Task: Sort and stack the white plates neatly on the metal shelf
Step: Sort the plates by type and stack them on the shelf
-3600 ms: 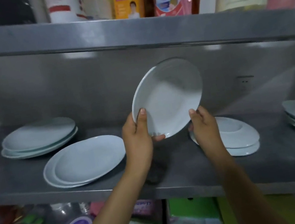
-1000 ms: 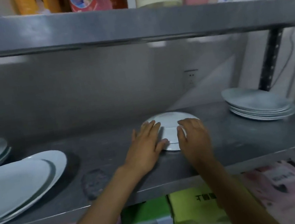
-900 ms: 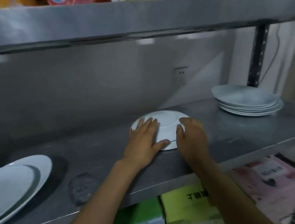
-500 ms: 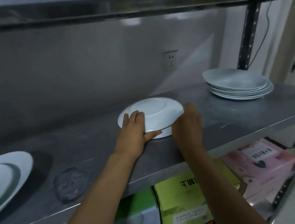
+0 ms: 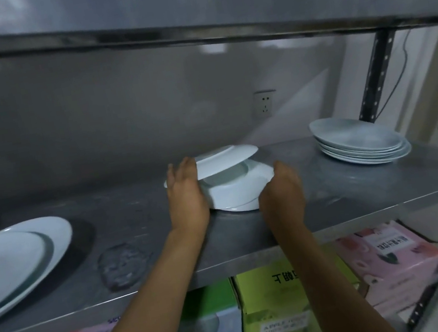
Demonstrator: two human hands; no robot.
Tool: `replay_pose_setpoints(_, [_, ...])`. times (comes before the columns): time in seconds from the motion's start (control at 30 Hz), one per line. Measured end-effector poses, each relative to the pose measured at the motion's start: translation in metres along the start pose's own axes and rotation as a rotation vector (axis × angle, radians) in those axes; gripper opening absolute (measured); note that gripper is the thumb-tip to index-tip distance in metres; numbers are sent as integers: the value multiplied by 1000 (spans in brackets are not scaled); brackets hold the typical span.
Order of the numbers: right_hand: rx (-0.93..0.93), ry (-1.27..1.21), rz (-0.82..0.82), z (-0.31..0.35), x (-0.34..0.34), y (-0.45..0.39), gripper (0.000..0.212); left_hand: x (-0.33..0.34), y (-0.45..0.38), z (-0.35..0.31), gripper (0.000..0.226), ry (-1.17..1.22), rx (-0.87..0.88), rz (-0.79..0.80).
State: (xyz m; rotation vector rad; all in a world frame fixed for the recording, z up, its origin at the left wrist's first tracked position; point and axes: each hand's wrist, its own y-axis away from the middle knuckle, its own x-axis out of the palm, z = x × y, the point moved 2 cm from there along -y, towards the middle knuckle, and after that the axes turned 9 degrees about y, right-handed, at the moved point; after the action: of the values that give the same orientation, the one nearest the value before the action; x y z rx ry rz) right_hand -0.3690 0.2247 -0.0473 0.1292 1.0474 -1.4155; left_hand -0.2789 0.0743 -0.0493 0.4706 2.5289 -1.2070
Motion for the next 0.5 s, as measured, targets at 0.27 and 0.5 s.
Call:
replay_pose_setpoints(0.27, [-98, -312, -70, 37, 3, 11, 31, -59, 10, -29, 48, 397, -80, -262])
replay_pose_setpoints(0.5, [-80, -546, 114, 102, 17, 21, 40, -127, 18, -39, 21, 858, -452, -331])
